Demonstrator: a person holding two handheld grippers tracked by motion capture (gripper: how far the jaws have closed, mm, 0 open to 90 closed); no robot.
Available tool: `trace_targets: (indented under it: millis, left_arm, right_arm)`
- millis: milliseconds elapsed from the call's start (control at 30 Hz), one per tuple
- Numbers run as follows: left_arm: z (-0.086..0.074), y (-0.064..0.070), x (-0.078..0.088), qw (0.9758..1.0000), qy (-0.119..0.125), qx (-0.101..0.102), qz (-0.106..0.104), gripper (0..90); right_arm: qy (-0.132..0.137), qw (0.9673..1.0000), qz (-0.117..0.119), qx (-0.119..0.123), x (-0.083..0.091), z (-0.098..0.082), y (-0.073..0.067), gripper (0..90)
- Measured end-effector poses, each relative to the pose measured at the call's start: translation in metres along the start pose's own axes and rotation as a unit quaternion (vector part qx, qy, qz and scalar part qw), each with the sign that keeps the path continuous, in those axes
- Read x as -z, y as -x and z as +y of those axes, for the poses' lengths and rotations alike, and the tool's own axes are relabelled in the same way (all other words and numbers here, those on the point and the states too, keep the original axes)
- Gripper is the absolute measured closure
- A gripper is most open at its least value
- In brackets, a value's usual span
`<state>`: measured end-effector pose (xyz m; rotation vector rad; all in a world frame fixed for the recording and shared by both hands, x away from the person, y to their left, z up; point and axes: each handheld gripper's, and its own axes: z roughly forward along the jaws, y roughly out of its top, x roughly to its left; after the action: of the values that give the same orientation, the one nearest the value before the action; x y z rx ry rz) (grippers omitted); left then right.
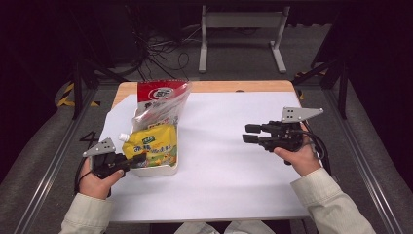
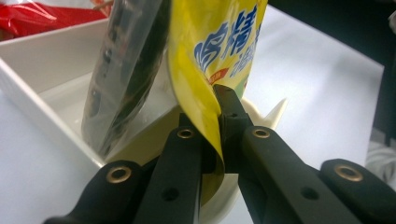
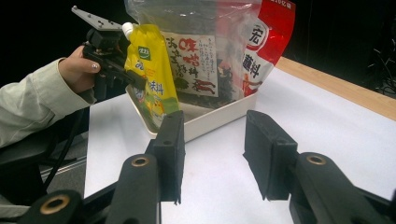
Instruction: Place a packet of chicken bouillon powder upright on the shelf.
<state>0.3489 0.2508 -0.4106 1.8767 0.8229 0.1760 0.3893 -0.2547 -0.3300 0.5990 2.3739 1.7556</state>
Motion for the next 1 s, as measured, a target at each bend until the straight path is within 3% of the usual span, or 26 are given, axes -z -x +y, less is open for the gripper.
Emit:
trace_targets:
  millis: [200, 367, 533, 633, 767, 1000]
  left_arm:
    - [0.000, 0.002, 0.000, 0.9999, -0.004, -0.007, 0.009, 88.1]
    - [-0.001, 0.002, 0.001, 0.9998, 0.012, -0.014, 0.010, 85.3]
    - [0.001, 0.005, 0.011, 0.9973, 0.070, -0.008, 0.020, 59.8]
    - [0.001, 0.008, 0.017, 0.9957, 0.085, -0.008, 0.038, 43.8]
    - [0.000, 0.009, 0.024, 0.9942, 0.092, -0.013, 0.053, 34.1]
    - [-0.001, 0.009, 0.034, 0.9936, 0.093, -0.012, 0.063, 30.6]
  right_arm:
    - [-0.001, 1.0000, -0.001, -0.003, 0.000, -0.003, 0.001, 57.2]
    - [-0.002, 1.0000, -0.008, -0.002, 0.001, -0.005, 0.001, 56.3]
    - [0.000, 0.9999, -0.011, -0.004, 0.003, -0.006, 0.002, 55.4]
    - [0.001, 0.9999, -0.014, -0.005, 0.005, -0.006, 0.002, 54.5]
    - [0.000, 0.9998, -0.020, -0.004, 0.007, -0.007, 0.002, 52.4]
    - [0.001, 0.9996, -0.030, -0.004, 0.012, -0.008, 0.002, 49.5]
